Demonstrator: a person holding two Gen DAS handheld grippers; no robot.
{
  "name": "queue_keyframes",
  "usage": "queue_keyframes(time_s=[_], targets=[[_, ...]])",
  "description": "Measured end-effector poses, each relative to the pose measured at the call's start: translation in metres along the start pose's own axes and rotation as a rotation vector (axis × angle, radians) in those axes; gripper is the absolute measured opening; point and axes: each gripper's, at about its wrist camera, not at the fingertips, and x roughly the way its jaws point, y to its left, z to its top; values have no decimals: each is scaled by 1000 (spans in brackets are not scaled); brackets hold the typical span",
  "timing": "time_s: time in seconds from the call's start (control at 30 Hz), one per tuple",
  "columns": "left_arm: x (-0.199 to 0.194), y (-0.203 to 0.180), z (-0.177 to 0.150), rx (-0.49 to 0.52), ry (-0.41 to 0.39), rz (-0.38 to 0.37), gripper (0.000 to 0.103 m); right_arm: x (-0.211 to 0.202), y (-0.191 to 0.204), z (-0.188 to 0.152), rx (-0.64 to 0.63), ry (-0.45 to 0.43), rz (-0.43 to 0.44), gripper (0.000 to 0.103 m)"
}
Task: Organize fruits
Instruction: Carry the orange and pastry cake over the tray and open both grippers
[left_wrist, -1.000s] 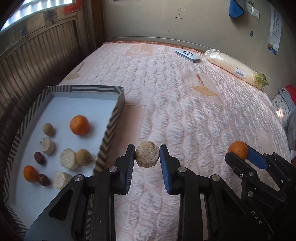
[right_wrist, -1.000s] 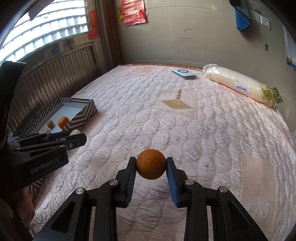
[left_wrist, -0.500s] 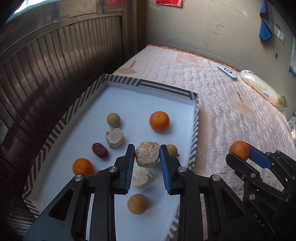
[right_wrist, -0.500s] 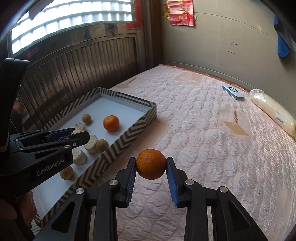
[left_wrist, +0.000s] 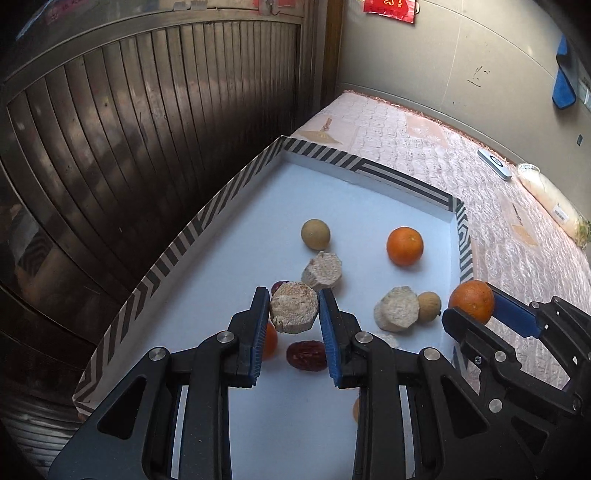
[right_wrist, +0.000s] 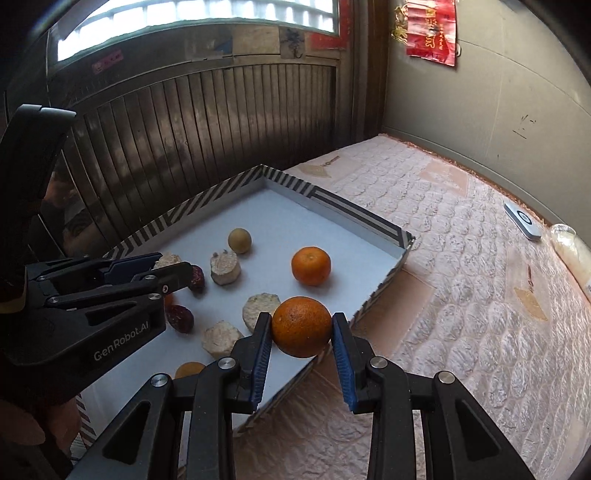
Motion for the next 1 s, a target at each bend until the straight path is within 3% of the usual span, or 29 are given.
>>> queue_keyframes(time_s=[0.53, 0.87, 1.0], targets=[[11, 8, 3, -14, 23, 1, 27, 33, 19, 17, -47, 45, -1, 31], [16, 9, 4, -15, 31, 6, 27, 36, 18, 17, -34, 29, 38, 31], [13, 10, 3, -19, 26, 15, 37, 32, 14, 16, -5, 15, 75, 32]])
